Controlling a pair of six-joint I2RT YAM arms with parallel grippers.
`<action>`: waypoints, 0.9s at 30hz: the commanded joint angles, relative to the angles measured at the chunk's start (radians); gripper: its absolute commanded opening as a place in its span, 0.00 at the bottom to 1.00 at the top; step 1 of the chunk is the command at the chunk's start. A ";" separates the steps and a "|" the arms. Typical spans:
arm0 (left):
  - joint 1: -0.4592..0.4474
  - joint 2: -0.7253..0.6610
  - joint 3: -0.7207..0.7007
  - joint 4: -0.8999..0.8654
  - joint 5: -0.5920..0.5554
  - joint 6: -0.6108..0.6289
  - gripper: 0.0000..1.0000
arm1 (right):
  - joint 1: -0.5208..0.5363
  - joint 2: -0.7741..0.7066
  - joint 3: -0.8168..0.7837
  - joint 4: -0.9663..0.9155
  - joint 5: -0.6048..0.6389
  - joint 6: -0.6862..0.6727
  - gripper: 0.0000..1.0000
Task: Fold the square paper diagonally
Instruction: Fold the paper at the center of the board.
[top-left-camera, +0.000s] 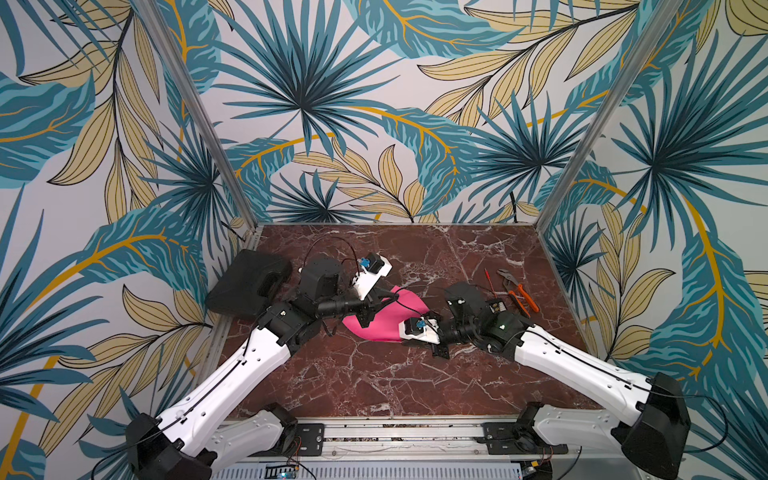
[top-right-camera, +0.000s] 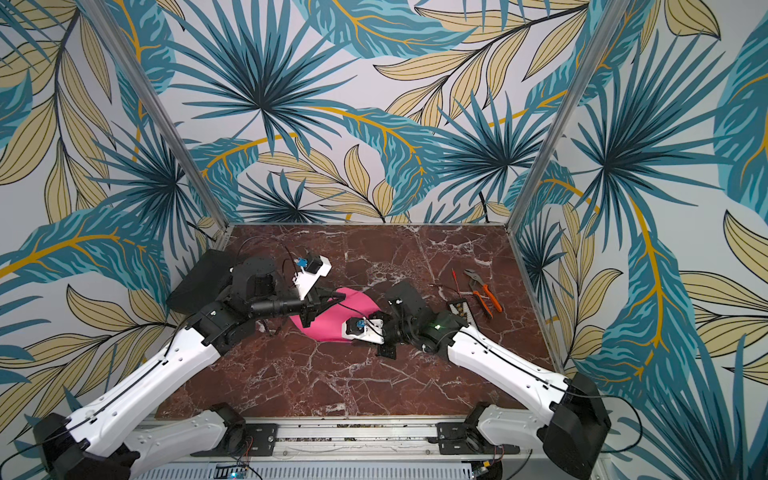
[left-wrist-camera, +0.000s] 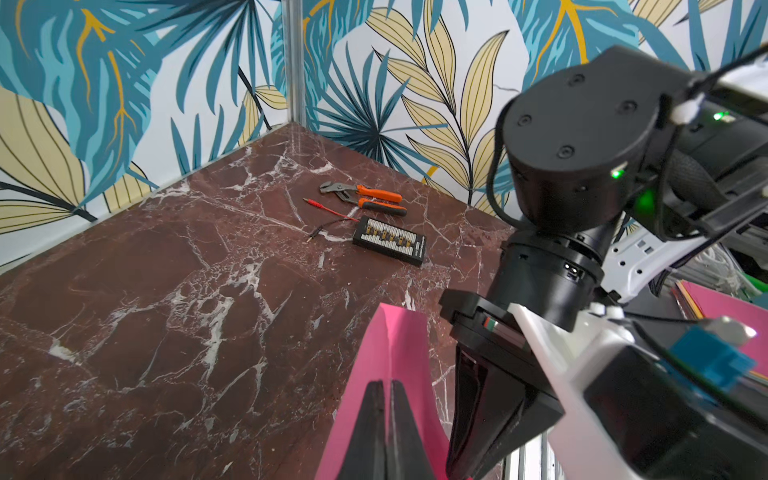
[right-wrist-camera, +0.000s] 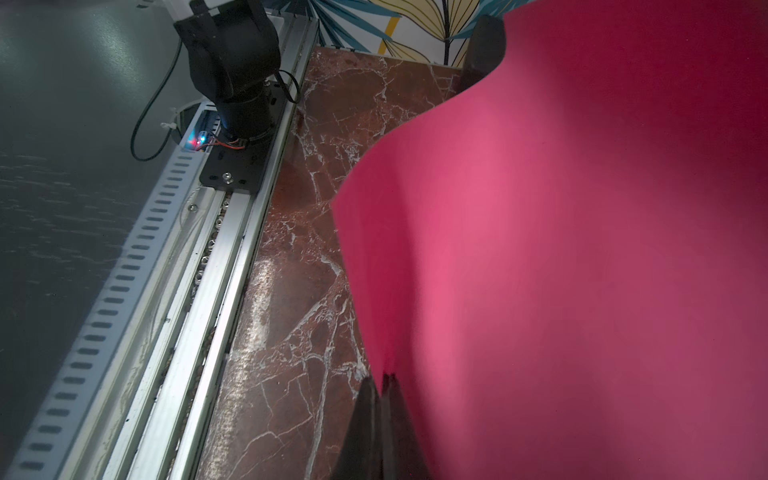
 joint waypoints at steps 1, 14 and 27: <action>0.008 -0.025 -0.106 0.176 0.057 -0.006 0.00 | -0.009 0.037 -0.033 0.006 -0.056 0.054 0.00; 0.045 -0.032 -0.394 0.500 0.115 -0.066 0.00 | -0.069 0.088 0.026 -0.119 -0.071 -0.021 0.00; 0.092 0.049 -0.426 0.565 0.321 -0.077 0.00 | -0.172 0.154 0.101 -0.256 -0.084 -0.103 0.00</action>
